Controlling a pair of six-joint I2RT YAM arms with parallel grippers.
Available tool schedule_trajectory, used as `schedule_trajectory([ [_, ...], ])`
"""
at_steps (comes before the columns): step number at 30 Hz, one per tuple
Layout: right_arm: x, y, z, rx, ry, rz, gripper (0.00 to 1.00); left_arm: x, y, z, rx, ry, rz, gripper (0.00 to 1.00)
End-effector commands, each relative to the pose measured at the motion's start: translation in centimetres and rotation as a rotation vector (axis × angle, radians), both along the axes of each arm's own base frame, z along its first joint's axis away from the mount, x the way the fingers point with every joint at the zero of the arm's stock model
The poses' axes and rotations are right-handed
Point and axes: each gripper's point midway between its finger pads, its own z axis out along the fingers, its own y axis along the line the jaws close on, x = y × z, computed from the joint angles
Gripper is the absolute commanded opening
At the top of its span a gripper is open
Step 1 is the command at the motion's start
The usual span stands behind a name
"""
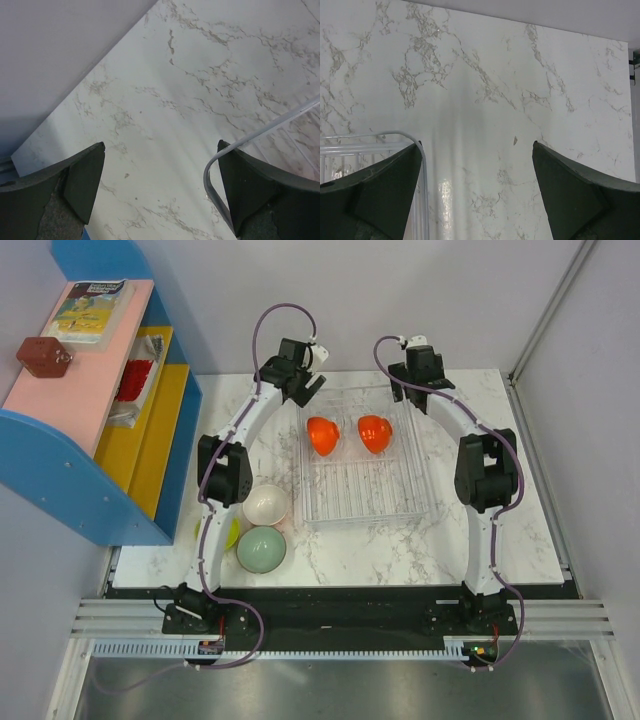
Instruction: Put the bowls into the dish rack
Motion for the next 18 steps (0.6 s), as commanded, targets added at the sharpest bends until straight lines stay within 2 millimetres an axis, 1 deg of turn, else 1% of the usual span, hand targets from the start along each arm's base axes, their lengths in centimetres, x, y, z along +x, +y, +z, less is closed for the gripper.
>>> schedule_trajectory([
  [1,0.6,-0.1,1.4,0.039,-0.067,-0.041,0.98,4.0,0.8,4.2,0.072,-0.221,0.043,1.0],
  [2,0.4,0.0,1.4,0.047,-0.065,-0.037,0.98,4.4,0.6,4.8,0.068,-0.254,0.046,1.0],
  [3,0.1,0.2,0.9,0.055,-0.051,-0.028,0.98,4.6,0.5,4.9,0.074,-0.267,0.046,1.0],
  [4,0.0,0.3,0.9,0.068,-0.049,-0.024,0.98,4.7,0.3,5.1,0.069,-0.276,0.042,1.0],
  [5,-0.3,0.4,1.4,0.078,-0.054,-0.018,0.98,4.9,0.2,5.2,0.067,-0.285,0.038,1.0],
  [6,-0.6,0.8,1.1,0.09,-0.043,-0.002,0.98,5.0,-0.2,5.3,0.065,-0.298,0.03,1.0],
  [7,-0.8,0.9,1.2,0.097,-0.043,0.002,0.98,5.0,-0.5,5.5,0.063,-0.305,0.025,1.0],
  [8,-1.0,1.1,1.9,0.105,-0.052,0.013,0.98,5.0,-0.7,5.6,0.062,-0.309,0.02,1.0],
  [9,-1.2,1.1,1.9,0.108,-0.05,0.017,0.98,5.0,-1.1,5.7,0.061,-0.314,0.014,1.0],
  [11,-1.4,1.3,2.9,0.117,-0.067,0.025,0.98,5.2,-1.4,6.2,0.049,-0.335,0.012,1.0],
  [15,-1.8,1.3,4.0,0.125,-0.081,0.034,0.98,5.1,-2.0,6.8,0.024,-0.351,0.009,1.0],
  [16,-2.0,1.4,4.8,0.129,-0.092,0.035,0.98,4.8,-2.0,8.2,0.006,-0.365,0.009,1.0],
  [17,-2.1,1.3,5.0,0.131,-0.095,0.036,0.98,4.3,-2.4,7.4,-0.016,-0.338,-0.004,1.0],
  [18,-2.3,1.4,5.0,0.135,-0.094,0.037,0.98,4.0,-2.6,7.5,-0.033,-0.331,-0.011,1.0],
])
